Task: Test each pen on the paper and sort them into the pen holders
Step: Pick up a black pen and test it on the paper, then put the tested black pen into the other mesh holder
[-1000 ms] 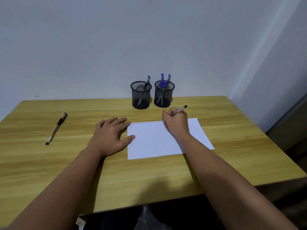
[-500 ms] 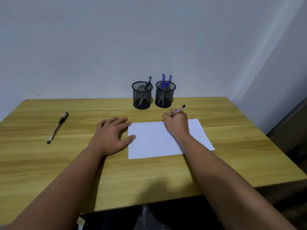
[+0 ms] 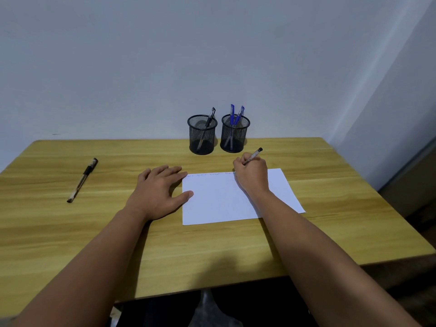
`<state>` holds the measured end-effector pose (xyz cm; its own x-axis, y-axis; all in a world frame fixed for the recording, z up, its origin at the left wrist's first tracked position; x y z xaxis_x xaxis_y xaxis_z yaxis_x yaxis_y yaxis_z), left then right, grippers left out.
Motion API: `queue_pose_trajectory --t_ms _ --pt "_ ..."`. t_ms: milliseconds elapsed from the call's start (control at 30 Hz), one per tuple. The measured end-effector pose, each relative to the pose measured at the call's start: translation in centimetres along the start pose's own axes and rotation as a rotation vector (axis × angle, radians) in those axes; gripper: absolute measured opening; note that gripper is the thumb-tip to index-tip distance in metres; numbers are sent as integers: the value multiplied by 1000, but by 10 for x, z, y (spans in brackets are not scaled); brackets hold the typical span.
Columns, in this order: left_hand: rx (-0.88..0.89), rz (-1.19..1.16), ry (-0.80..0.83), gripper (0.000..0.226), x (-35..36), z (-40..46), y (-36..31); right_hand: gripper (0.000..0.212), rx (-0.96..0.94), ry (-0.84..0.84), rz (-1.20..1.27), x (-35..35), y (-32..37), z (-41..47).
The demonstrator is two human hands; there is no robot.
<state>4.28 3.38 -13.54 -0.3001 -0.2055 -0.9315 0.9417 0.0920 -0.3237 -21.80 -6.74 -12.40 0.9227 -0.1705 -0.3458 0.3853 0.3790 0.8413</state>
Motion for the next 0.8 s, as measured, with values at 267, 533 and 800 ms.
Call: queue_pose_trajectory --t_ms 267,533,800 --pt "-6 -19 -3 75 0 -1 0 28 202 -137 355 -13 -3 7" --pt "-8 -13 15 76 -2 -3 0 44 191 2 330 -6 7 9" --pt "-121 -124 -180 63 -20 -7 7 44 150 -48 447 -15 44 1"
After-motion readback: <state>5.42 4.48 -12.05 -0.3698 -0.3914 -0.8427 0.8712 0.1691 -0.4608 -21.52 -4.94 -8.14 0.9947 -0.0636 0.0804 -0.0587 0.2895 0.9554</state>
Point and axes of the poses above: each hand's wrist, its own z-axis towards the middle knuckle, its own x-axis out of the palm, y = z × x, the point moved 4 cm from there along z, towards the middle knuckle, and after that the axes turned 13 degrees about -x, right-handed, at the moved point
